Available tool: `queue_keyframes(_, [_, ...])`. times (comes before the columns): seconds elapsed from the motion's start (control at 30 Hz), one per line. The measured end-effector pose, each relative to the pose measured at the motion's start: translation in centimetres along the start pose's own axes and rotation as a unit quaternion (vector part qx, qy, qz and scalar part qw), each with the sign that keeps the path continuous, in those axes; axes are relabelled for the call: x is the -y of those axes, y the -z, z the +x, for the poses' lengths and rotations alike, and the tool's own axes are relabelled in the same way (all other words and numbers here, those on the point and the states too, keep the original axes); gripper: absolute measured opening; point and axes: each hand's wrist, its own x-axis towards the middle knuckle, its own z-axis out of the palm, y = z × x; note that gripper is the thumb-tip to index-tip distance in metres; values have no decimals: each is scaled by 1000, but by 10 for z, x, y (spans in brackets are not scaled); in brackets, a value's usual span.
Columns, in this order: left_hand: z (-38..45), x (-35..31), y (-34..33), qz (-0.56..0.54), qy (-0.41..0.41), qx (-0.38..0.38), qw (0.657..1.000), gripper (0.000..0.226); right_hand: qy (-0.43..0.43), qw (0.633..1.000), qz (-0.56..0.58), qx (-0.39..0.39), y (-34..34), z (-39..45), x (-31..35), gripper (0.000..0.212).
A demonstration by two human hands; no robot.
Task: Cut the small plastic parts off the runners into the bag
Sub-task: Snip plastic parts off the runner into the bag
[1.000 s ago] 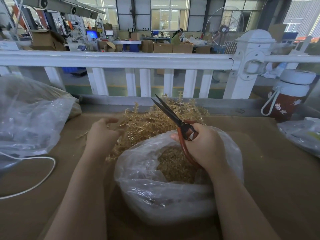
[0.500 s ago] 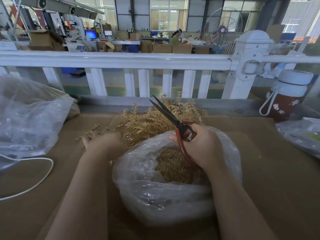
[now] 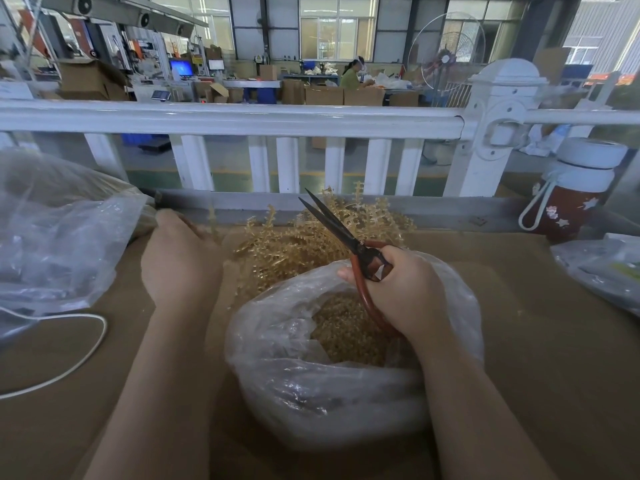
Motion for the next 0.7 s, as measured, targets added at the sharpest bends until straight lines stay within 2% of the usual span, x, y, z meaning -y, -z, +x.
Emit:
queue_keyframes(0.1, [4, -8, 5, -128, 15, -63, 990, 18, -10, 1000, 10, 4, 0, 0, -1, 54])
queue_keyframes(0.17, [7, -15, 9, -291, 39, -41, 955, 9, -19, 1000, 13, 7, 0, 0, 0, 54])
queue_keyframes(0.27, [7, -31, 15, -537, 129, 79, 830, 13, -45, 997, 55, 18, 0, 1, 1, 56])
queue_keyframes(0.33, [2, -40, 13, -629, 170, 174, 738, 13, -64, 992, 104, 28, 1, 2, 2, 54])
queue_keyframes(0.4, [-5, -45, 7, -672, 190, 262, 665, 11, -76, 986, 147, 32, 2, 2, 3, 45])
queue_keyframes(0.47, [-13, -50, 0, -687, 194, 334, 615, 11, -86, 979, 183, 32, 3, 4, 4, 39])
queue_keyframes(0.57, [-26, -56, -10, -681, 172, 407, 584, 10, -106, 955, 272, 55, 7, 6, 7, 36])
queue_keyframes(0.67, [-32, -57, -19, -679, 133, 463, 554, 7, -126, 911, 385, 72, 13, 7, 10, 17])
queue_keyframes(0.7, [-33, -56, -19, -679, 126, 475, 545, 7, -121, 903, 406, 72, 14, 7, 10, 20])
